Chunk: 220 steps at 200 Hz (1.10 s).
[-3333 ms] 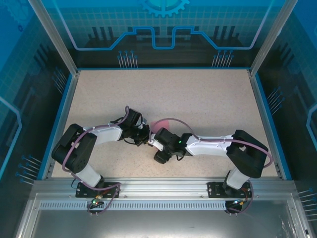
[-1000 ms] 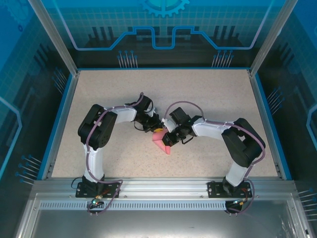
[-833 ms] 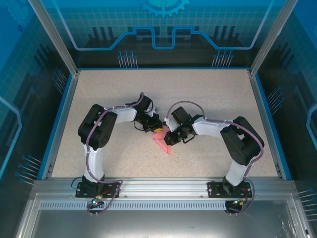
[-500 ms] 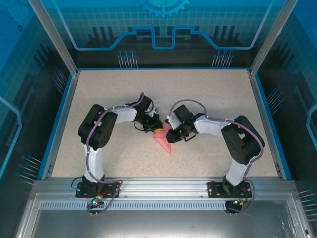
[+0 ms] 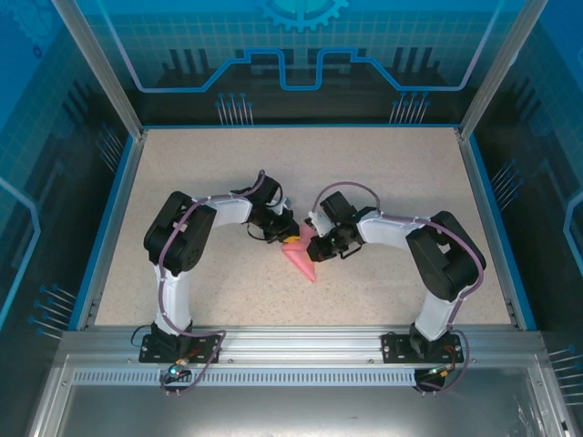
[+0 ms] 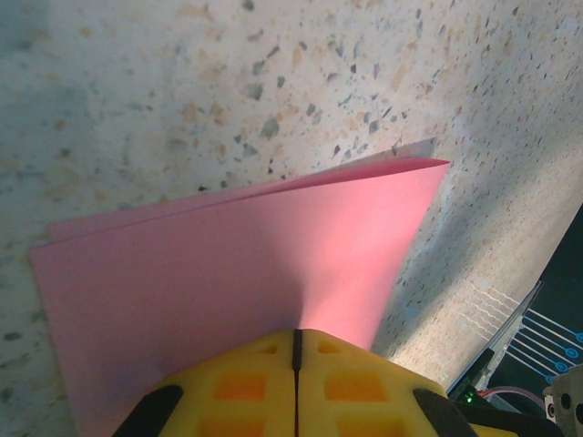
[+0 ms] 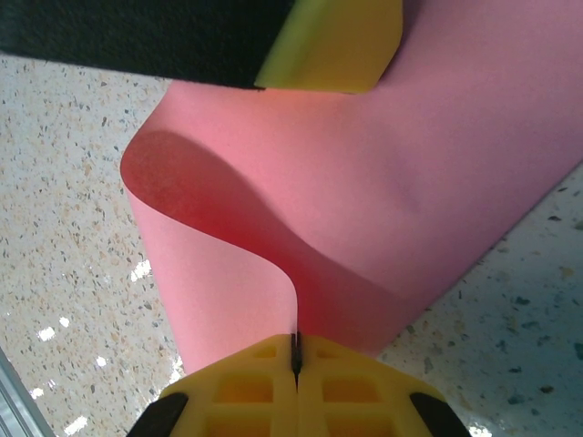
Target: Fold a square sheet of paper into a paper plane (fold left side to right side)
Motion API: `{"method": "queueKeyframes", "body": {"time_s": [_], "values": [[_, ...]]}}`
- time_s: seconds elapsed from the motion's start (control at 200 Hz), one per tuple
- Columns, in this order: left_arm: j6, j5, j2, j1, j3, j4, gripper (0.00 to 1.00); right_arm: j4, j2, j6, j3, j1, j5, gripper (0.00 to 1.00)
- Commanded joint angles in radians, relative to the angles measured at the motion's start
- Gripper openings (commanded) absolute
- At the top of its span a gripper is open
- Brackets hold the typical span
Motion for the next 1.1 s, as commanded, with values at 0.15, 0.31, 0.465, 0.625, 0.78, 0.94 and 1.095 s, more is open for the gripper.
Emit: {"method": "queueKeyframes", "body": {"time_s": [0.15, 0.31, 0.465, 0.625, 0.78, 0.94, 1.095], "values": [[0.023, -0.029, 0.058, -0.016, -0.004, -0.065, 0.06, 0.008, -0.019, 0.018, -0.032, -0.018, -0.003, 0.00], [0.025, -0.030, 0.058, -0.016, -0.003, -0.067, 0.06, 0.012, -0.022, 0.020, -0.036, -0.017, 0.004, 0.00], [0.027, -0.030, 0.057, -0.015, -0.004, -0.068, 0.07, 0.002, -0.010, 0.020, -0.020, -0.019, 0.008, 0.00], [0.027, -0.030, 0.056, -0.016, -0.003, -0.070, 0.07, -0.005, -0.006, 0.021, -0.016, -0.018, 0.021, 0.00], [0.027, -0.032, 0.057, -0.016, -0.004, -0.071, 0.07, -0.004, -0.017, 0.021, -0.026, -0.017, 0.024, 0.00], [0.027, -0.033, 0.057, -0.015, -0.004, -0.070, 0.07, -0.002, -0.020, 0.024, -0.029, -0.018, 0.023, 0.00], [0.027, -0.033, 0.057, -0.015, -0.004, -0.074, 0.07, -0.001, -0.023, 0.026, -0.028, -0.018, 0.022, 0.00]]}}
